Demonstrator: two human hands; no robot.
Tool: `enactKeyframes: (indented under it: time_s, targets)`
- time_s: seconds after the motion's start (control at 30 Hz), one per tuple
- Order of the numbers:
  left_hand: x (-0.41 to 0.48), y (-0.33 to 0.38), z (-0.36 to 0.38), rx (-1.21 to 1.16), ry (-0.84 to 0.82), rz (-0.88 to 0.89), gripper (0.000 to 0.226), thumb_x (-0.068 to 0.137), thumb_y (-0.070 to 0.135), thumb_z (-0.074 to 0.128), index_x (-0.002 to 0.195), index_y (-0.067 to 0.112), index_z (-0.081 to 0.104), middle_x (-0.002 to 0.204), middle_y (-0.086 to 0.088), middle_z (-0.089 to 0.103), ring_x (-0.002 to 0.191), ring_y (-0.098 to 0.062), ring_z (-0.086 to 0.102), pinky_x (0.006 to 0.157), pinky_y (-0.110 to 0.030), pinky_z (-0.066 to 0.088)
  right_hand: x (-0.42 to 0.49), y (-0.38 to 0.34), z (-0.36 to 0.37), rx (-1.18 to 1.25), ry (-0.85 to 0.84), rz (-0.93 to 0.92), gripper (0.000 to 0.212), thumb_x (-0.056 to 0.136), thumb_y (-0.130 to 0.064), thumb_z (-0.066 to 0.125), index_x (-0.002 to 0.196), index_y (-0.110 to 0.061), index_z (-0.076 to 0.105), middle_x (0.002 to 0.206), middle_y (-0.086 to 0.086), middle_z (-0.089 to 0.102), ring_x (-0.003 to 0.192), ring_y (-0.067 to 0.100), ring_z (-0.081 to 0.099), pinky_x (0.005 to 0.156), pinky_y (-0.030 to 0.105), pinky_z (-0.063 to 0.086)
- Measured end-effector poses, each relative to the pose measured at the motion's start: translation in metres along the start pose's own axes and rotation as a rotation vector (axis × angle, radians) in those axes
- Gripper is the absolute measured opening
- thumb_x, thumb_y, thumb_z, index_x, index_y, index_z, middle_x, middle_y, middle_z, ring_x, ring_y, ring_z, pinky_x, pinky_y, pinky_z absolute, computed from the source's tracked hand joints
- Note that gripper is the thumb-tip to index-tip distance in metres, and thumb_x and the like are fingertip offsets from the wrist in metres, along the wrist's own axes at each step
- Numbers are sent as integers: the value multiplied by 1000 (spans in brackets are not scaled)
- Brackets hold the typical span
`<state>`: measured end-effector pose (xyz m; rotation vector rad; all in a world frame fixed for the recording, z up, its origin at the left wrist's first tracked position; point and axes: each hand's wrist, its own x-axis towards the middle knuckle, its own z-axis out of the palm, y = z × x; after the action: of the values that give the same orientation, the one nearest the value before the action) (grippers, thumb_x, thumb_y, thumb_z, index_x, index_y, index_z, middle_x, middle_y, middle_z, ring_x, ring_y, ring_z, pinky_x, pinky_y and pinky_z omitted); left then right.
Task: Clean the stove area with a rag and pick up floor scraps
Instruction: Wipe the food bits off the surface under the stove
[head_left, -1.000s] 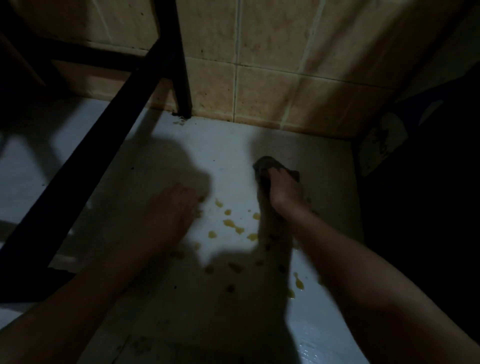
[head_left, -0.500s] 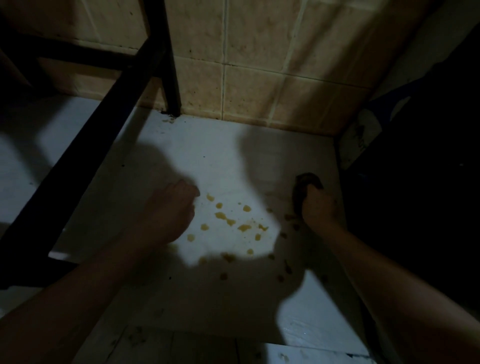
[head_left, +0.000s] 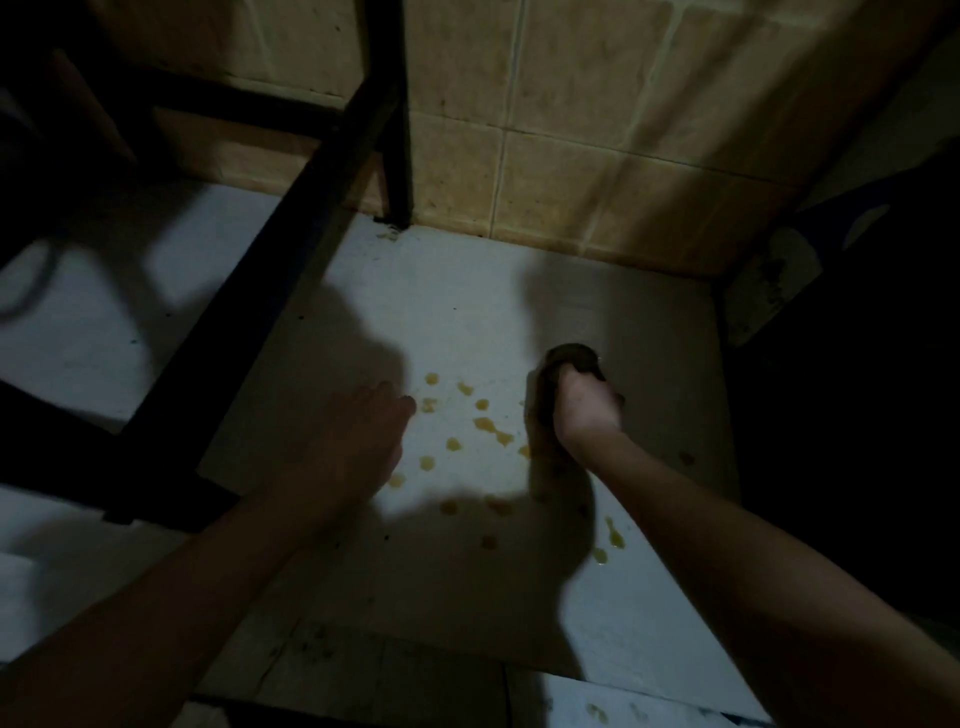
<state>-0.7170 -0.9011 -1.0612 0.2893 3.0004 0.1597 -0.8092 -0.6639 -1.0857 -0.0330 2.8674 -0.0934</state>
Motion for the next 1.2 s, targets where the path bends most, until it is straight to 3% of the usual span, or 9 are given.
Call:
enactKeyframes:
  time_s: [0.13,0.33,0.57,0.73,0.83,0.93,1.03,1.13,1.2]
  targets:
    - [-10,-1,-1,-80,5,-58,34,89,8,48,121,13,54,123,-10,54,110,-28,51,93,-44,44,4,-28,-5,14,-1,-59,29,94,-4,40,122,-6,49,118,18,60,105,32,61,84,40,50]
    - [-27,-15,2,-33,-65,-71,33,89,13,47,122,15,49,122,-6,51,107,-23,49,92,-37,42,10,-81,-2,-3,-6,-207,37,94,2,36,127,-7,49,122,18,59,105,33,61,90,45,49]
    - [-43,-19,5,42,-80,11,41,93,9,41,135,8,43,134,-15,47,118,-31,46,97,-39,39,16,-129,2,-11,-22,-387,36,91,-3,47,126,-8,50,121,15,61,106,31,61,86,38,47]
    - [-41,-13,1,75,-117,-27,39,95,22,34,132,12,40,135,-11,43,120,-26,42,100,-34,35,19,-146,10,65,-117,-572,46,90,-4,51,135,-13,45,131,14,51,113,32,56,91,39,48]
    - [-41,-11,-1,83,-125,-20,46,91,34,21,126,14,43,131,-8,44,115,-26,44,95,-35,34,21,-145,14,107,-151,-651,45,90,-2,51,133,-11,48,131,13,53,115,30,55,95,38,47]
    - [-38,-16,2,105,-165,-68,40,96,25,34,133,13,38,137,-10,41,122,-26,40,102,-37,33,13,-130,15,159,-155,-779,44,89,-3,52,131,-16,53,136,10,51,122,27,51,101,36,42]
    - [-35,-19,2,105,-138,-133,41,96,18,34,136,12,37,137,-11,43,122,-27,42,101,-36,33,3,-109,18,152,-154,-875,45,88,-3,54,130,-19,55,140,6,47,125,25,47,101,35,40]
    - [-33,-18,1,83,-126,-102,46,93,21,22,132,9,43,134,-13,46,121,-29,44,101,-37,35,-2,-90,18,136,-128,-837,47,88,-5,55,132,-24,52,144,2,43,127,23,46,101,33,41]
    - [-32,-17,0,92,-152,-103,38,95,17,30,130,10,43,132,-11,45,120,-27,43,101,-39,35,-5,-81,16,148,-108,-813,46,89,-6,53,132,-23,52,144,3,43,127,24,46,100,30,38]
